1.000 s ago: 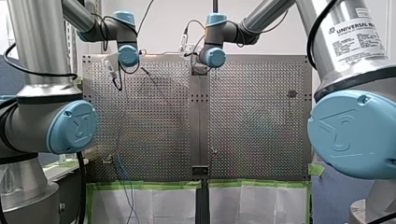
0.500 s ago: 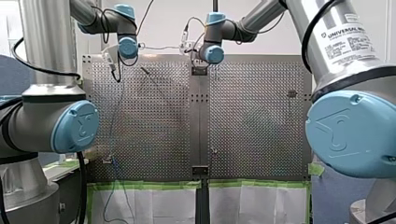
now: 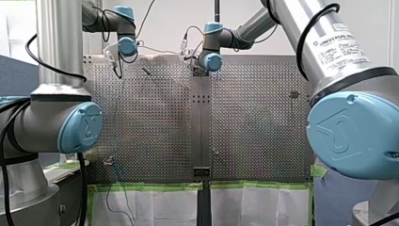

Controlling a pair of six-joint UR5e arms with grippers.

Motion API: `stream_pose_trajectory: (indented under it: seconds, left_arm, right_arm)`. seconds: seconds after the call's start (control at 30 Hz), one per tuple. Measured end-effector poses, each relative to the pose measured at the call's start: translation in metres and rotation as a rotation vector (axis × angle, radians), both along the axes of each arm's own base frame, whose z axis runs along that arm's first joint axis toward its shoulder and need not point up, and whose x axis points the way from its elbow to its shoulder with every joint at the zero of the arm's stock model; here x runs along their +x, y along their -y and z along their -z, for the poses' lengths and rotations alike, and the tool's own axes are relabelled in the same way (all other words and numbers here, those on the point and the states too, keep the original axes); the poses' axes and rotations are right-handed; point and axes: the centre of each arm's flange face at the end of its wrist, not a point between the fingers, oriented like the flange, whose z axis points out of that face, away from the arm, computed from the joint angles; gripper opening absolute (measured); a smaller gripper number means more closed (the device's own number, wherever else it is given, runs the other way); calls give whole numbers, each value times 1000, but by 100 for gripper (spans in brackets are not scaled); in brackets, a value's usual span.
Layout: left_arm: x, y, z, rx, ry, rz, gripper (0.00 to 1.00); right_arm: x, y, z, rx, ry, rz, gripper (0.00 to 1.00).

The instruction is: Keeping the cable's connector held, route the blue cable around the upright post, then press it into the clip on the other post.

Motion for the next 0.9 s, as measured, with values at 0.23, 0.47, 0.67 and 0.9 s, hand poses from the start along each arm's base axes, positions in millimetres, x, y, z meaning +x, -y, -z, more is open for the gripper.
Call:
stream_pose_trajectory:
  seconds: [0.23,0.47,0.67,0.9]
  left_arm:
    - [29,-29,-4,19,8,-6,0]
    - [51,-42,21,31,-37,13,0]
    - [56,-42,27,26,-42,23,0]
    - [61,-36,31,15,-34,47,0]
  right_arm:
    - [10,12,12,5,-6,-2,0]
    - [12,23,21,9,-10,5,0]
    - [10,30,27,16,-16,14,0]
    - [5,36,30,22,-22,23,0]
